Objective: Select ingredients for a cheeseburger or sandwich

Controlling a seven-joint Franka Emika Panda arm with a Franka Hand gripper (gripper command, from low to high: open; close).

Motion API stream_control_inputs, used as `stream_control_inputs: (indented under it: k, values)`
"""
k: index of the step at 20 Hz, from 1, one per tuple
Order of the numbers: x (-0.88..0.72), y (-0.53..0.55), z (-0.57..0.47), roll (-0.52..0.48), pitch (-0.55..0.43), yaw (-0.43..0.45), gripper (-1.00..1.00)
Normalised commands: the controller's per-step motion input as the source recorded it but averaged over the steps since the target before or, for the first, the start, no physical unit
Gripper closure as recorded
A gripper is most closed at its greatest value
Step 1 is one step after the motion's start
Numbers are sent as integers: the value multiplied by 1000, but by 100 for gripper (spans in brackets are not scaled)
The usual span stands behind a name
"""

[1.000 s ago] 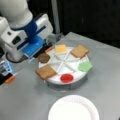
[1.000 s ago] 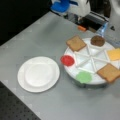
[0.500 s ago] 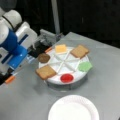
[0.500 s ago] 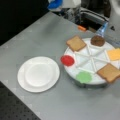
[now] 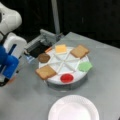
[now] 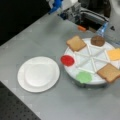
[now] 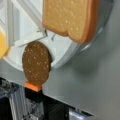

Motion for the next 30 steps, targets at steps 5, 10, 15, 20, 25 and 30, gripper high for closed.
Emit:
stream_control_inputs:
  k: [5, 10, 15, 20, 25, 30]
  values:
    - [257, -195, -327, 494, -98, 249, -100]
    - [322, -216, -407, 479, -63, 182, -100]
    - [275, -249, -284, 441, -25, 157, -100]
    - [209, -347, -107, 459, -57, 169, -100]
    - [185, -410, -67, 476, -71, 153, -100]
    - [243, -396, -175, 438, -89, 128, -100]
